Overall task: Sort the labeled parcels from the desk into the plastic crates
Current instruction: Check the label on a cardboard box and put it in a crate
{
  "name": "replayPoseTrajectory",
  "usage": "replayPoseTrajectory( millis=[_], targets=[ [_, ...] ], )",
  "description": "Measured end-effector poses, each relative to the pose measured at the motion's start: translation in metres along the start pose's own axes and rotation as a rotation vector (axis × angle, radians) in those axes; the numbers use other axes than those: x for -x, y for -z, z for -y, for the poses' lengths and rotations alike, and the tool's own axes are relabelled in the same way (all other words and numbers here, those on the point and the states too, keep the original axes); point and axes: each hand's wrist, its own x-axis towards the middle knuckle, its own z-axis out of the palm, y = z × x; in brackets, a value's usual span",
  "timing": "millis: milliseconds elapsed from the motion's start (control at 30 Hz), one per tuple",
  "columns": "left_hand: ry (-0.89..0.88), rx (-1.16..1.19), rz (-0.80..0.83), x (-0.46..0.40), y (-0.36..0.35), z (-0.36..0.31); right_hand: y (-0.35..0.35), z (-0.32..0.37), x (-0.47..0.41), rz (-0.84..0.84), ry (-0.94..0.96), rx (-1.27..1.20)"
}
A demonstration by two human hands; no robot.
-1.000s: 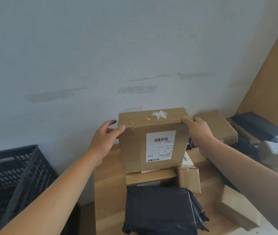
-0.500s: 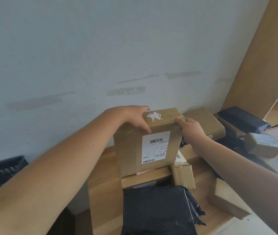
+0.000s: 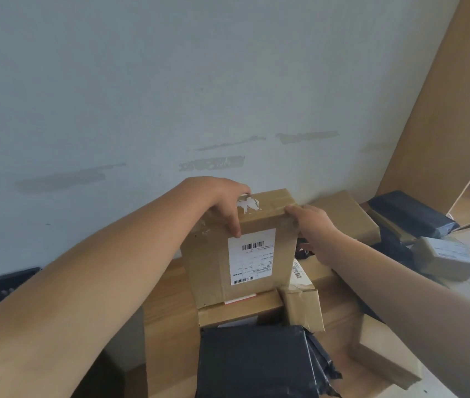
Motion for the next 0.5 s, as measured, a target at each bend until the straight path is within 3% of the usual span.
replayPoseTrajectory(
  millis=[267,400,500],
  targets=[
    [0.139,0.076,-0.095,0.044,0.029,0.003,0.031,0.001,0.01,0.059,0.068,-0.146],
    [0.215,0.241,-0.277,0.074,0.051,0.0,0.048,-0.012,0.012,-0.025,0.051,-0.31],
    [0.268,0.496,-0.454,0.09,0.053,-0.007,0.056,-0.02,0.021,0.073,-0.002,-0.357]
  ],
)
